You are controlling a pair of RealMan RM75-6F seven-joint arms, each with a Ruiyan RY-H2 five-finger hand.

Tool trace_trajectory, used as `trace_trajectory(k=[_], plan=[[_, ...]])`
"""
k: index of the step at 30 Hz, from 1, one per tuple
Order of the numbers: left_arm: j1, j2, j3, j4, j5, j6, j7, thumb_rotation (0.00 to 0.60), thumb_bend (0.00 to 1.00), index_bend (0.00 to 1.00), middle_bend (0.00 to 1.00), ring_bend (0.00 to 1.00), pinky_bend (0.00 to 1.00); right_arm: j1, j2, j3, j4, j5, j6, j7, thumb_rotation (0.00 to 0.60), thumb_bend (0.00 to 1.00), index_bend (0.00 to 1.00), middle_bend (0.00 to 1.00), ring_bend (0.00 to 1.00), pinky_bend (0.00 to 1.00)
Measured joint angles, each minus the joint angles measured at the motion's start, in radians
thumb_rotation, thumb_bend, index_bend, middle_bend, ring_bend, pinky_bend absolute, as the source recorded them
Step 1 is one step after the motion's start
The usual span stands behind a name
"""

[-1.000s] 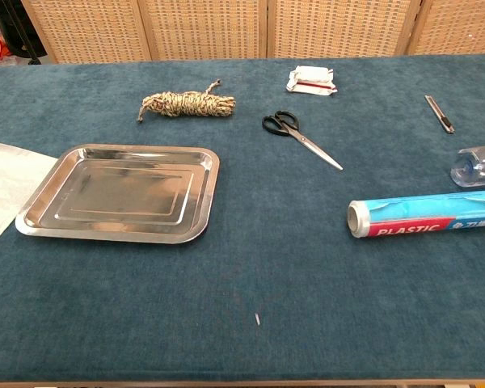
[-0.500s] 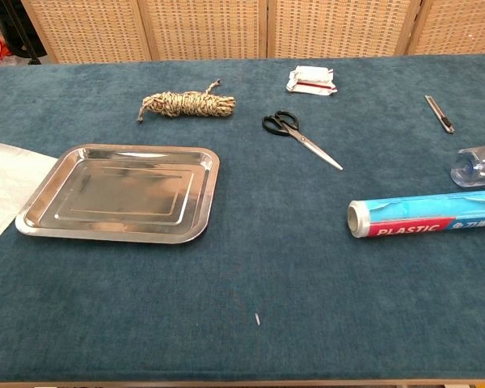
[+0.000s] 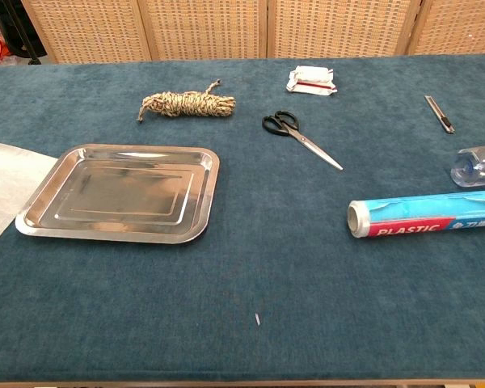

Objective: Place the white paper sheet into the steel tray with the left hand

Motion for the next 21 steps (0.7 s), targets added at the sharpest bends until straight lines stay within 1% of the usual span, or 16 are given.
trace_trajectory(k=[2,6,13,21], plan=[[-0.004,-0.01,-0.002,0.023,-0.017,-0.011,0.0,0.6,0.43,0.22,0.0,0.0,0.0,0.0,-0.001,0.0,0.0,-0.001,0.0,-0.001,0.6,0.0,0.33,0.01,0.0,0.0],[-0.01,-0.026,-0.003,0.054,-0.036,-0.032,-0.007,0.6,0.43,0.25,0.0,0.0,0.0,0.0,-0.002,-0.001,0.0,-0.003,0.001,-0.003,0.6,0.0,0.33,0.01,0.0,0.0],[-0.02,-0.048,-0.004,0.097,-0.067,-0.073,-0.034,0.6,0.45,0.26,0.0,0.0,0.0,-0.002,-0.001,0.001,0.001,-0.003,0.005,0.002,0.6,0.0,0.33,0.01,0.0,0.0],[-0.031,-0.07,-0.007,0.143,-0.095,-0.109,-0.058,0.6,0.5,0.33,0.0,0.0,0.0,-0.002,-0.002,0.001,0.002,-0.005,0.005,0.004,0.6,0.0,0.33,0.01,0.0,0.0]])
